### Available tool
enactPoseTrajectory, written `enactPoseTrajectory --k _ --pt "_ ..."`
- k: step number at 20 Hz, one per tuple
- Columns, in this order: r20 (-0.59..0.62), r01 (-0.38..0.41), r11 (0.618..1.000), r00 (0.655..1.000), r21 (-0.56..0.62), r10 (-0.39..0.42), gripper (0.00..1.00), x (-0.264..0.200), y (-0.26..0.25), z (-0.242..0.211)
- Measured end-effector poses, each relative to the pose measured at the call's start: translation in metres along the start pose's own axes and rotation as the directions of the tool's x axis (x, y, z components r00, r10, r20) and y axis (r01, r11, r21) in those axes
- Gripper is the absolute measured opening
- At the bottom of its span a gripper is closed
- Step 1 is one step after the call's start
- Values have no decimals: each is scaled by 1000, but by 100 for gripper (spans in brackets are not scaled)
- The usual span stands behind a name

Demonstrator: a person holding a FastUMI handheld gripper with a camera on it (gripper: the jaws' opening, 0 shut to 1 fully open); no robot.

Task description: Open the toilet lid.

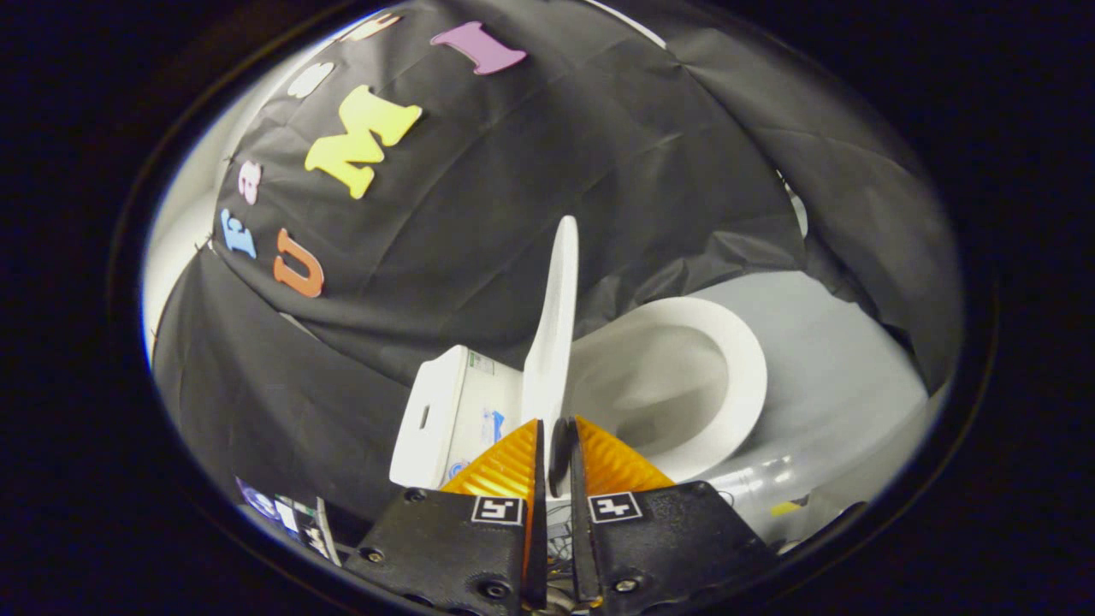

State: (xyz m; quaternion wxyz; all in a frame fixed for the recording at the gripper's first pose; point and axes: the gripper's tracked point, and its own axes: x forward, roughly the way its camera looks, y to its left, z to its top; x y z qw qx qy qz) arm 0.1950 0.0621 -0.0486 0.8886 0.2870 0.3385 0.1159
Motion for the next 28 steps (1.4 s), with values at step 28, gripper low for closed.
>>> enactPoseTrajectory --k 28 --pt "14 88 957 996 -276 -88 20 16 173 -9"
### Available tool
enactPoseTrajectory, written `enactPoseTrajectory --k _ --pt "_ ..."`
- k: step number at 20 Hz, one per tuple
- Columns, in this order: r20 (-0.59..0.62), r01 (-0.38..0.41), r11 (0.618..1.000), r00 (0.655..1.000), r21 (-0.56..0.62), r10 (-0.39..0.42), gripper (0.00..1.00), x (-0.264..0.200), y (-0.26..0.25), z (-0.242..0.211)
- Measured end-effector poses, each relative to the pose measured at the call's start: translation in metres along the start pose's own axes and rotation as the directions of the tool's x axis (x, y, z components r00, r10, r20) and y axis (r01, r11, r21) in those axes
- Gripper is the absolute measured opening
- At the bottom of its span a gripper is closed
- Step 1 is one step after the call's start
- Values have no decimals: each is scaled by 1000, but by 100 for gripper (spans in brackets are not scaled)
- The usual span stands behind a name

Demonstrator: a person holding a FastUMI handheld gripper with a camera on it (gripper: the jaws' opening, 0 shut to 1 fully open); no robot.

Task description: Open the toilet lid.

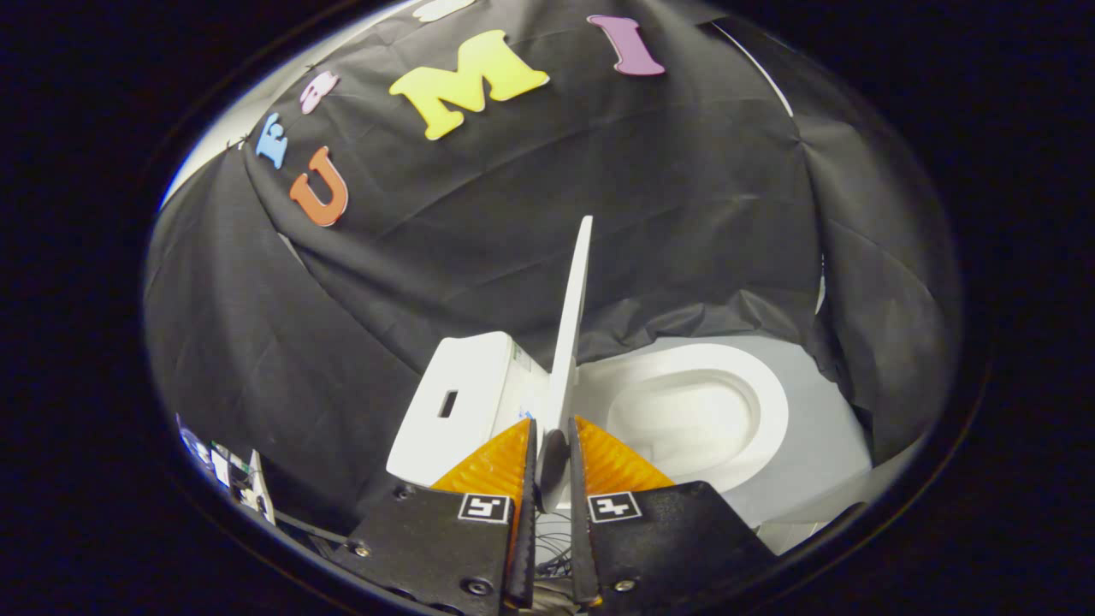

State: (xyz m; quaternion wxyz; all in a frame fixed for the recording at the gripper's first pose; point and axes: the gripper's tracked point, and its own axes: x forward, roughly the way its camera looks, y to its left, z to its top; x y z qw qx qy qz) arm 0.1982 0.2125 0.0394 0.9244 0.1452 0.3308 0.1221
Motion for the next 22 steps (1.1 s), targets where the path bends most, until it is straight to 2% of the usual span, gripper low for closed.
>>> enactPoseTrajectory --k 14,20,22 --pt "65 77 983 996 -169 -67 20 15 95 -7" --pt "87 99 971 993 -219 -82 21 28 136 -16" --pt "87 103 976 992 -192 -88 21 32 146 -18"
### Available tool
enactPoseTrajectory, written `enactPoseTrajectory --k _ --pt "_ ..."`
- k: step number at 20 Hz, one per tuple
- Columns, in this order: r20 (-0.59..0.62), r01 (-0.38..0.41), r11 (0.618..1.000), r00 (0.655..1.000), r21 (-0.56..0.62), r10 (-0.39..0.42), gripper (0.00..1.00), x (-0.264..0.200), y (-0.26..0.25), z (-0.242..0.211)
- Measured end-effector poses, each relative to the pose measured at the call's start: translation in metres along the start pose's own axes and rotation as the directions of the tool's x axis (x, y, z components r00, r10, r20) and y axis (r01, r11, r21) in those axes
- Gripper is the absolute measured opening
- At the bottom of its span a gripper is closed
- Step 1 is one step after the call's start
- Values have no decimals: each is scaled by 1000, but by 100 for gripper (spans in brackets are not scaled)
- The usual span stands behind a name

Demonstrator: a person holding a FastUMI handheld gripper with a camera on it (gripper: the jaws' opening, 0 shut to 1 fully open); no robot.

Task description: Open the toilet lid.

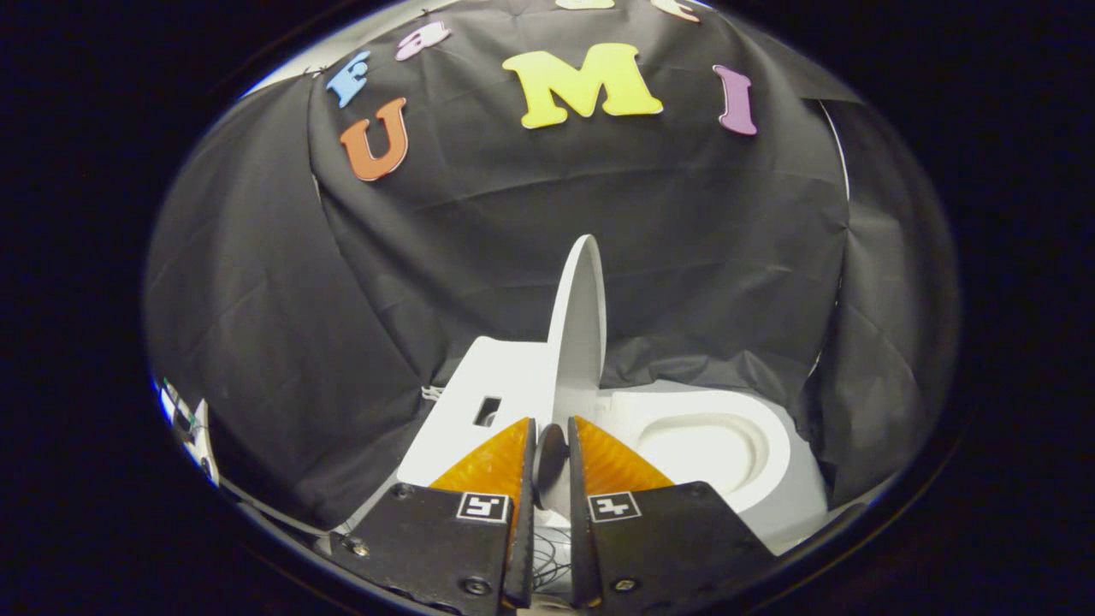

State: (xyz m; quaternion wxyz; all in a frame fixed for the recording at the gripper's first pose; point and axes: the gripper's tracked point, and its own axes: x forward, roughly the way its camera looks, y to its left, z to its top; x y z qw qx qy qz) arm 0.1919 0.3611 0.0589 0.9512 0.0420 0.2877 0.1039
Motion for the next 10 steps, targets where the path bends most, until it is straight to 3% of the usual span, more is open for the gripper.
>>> enactPoseTrajectory --k 10 --pt "-13 -1 998 1000 -64 0 21 16 56 -8"
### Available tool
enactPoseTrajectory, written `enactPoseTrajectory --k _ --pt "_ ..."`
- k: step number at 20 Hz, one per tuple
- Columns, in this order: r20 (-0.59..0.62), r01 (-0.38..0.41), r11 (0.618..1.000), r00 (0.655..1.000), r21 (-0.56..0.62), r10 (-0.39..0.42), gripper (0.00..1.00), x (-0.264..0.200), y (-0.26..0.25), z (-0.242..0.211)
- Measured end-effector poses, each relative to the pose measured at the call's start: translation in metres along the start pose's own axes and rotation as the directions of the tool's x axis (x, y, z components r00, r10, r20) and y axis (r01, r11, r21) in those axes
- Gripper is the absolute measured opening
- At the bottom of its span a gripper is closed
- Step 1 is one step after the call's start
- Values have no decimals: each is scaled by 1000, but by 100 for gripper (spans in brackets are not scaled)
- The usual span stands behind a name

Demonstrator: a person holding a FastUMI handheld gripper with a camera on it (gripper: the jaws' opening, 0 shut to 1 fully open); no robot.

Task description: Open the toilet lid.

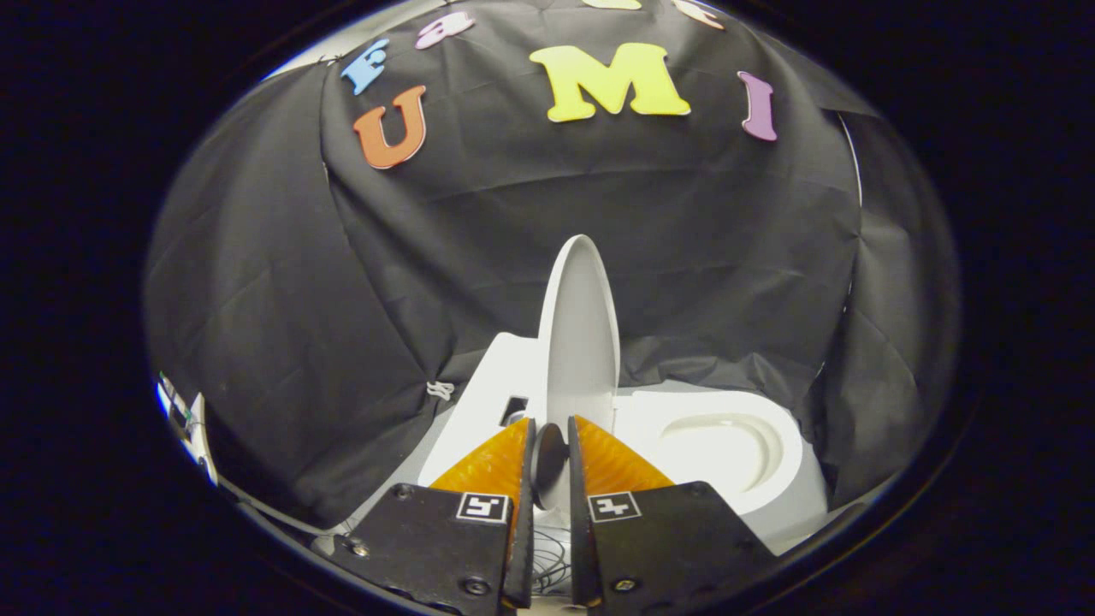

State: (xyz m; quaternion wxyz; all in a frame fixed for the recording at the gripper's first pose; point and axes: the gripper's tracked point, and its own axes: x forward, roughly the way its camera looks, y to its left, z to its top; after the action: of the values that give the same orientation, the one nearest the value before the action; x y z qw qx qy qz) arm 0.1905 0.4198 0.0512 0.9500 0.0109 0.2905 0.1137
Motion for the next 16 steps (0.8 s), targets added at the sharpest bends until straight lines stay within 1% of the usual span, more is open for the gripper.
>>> enactPoseTrajectory --k 5,8,10,13,16 --pt "-21 2 999 1000 -44 -3 21 14 38 -6" --pt "-13 46 998 999 -50 -47 21 22 51 -6" --pt "-18 61 996 998 -72 -62 21 28 65 -9" --pt "-2 81 985 997 -155 -83 21 32 79 -13" --pt "28 97 958 995 -270 -93 21 28 75 -16"
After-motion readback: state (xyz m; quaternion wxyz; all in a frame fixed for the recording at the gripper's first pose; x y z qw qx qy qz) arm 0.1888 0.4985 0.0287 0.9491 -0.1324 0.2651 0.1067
